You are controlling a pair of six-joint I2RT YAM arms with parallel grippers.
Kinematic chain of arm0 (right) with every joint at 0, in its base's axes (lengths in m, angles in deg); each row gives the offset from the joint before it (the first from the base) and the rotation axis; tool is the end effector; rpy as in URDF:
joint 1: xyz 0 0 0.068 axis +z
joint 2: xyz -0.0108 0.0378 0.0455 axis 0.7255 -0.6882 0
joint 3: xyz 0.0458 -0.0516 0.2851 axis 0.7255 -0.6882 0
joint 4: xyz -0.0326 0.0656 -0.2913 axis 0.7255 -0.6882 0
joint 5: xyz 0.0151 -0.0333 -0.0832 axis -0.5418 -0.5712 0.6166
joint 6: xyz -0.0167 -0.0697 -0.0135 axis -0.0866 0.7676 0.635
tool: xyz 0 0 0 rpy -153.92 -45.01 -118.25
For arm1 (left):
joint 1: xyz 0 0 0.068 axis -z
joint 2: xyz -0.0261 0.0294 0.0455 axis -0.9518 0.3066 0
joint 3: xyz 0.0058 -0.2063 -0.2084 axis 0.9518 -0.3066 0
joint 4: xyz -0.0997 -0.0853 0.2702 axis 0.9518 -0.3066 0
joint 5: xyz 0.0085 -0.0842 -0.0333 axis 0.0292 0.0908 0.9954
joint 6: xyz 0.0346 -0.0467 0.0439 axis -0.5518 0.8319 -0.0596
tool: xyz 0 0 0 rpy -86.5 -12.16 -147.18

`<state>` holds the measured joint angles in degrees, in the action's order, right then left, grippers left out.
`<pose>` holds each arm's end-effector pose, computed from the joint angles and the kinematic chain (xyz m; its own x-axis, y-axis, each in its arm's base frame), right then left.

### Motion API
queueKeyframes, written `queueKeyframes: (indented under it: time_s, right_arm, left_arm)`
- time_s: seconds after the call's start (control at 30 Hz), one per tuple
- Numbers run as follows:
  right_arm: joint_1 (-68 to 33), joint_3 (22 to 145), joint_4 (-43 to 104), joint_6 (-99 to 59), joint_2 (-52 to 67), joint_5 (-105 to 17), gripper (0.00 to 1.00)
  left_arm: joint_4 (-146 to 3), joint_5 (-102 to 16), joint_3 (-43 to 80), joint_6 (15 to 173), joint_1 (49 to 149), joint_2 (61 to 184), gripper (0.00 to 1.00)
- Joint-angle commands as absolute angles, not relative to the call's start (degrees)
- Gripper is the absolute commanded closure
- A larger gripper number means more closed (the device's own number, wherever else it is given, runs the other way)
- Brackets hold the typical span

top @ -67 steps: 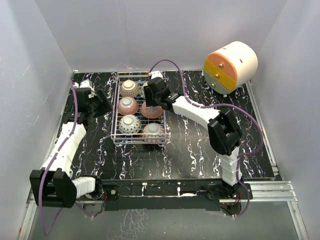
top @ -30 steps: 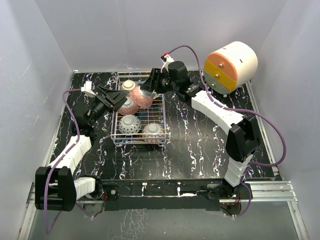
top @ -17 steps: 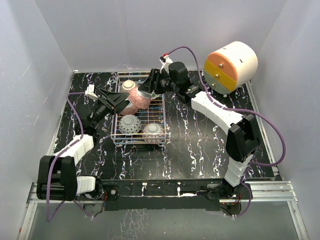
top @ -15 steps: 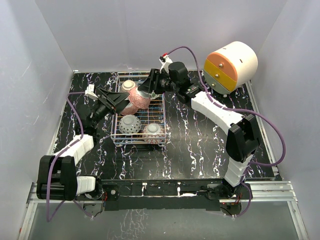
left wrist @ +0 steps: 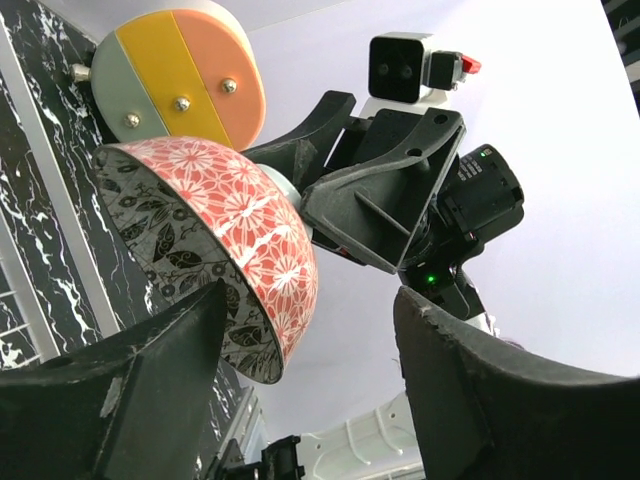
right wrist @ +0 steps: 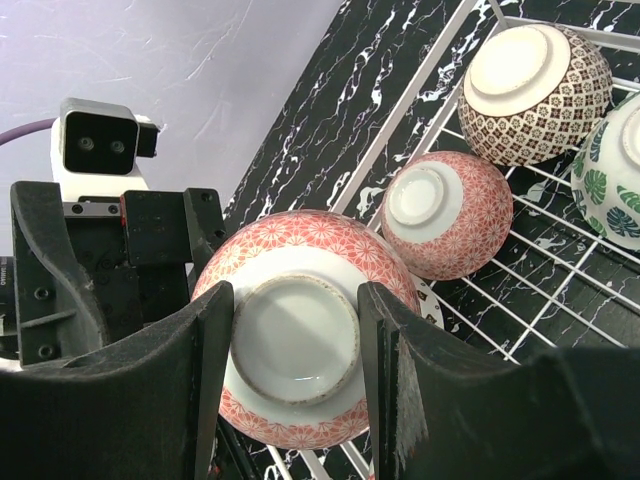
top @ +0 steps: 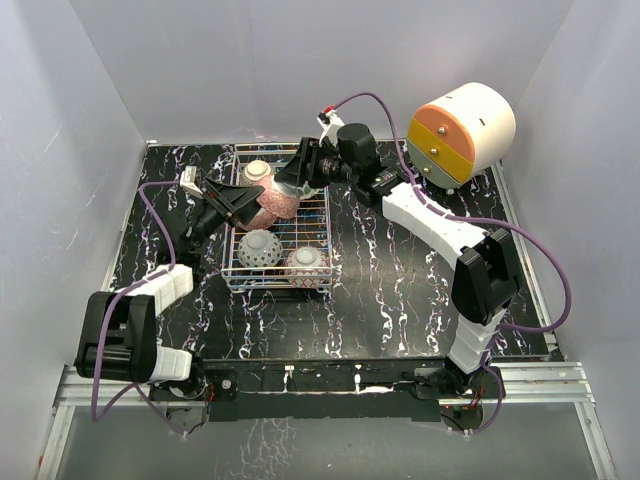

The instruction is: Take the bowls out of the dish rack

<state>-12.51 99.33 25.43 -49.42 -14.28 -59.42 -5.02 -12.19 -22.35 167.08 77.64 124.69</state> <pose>0.4017 0.2998 0.3519 -0.6886 0.1888 -0.7001 -0.5191 0.5458 0.6578 0.3068 -0.0680 0.2725 -0.6186 -0.7172 -0.3208 0.4362 0.0261 -0.8995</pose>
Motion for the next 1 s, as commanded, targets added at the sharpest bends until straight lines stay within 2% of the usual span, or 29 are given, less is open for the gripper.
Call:
queueKeyframes:
  time_s: [0.0,0.6,0.83,0.97]
  right_arm:
    - [-12.67,99.56,32.46,-49.96,-10.86,-60.95,0.66]
    - [-12.67,96.75,35.34,-51.12,-10.86,-62.68,0.66]
    - [-12.67,95.71,36.37,-51.14,-10.45,-63.53,0.65]
    - [-12.69,94.25,36.49,-50.17,-9.09,-61.79,0.56]
  left_arm:
    - [1.68,-11.56,-20.21,168.90,78.41,124.78,0.42]
    - [6.20,-11.94,-20.80,172.07,79.00,126.59,1.00]
    - [-0.54,-12.40,-20.59,167.82,79.00,123.08,1.00]
    - [-5.92,-11.58,-19.17,164.79,79.00,121.67,1.00]
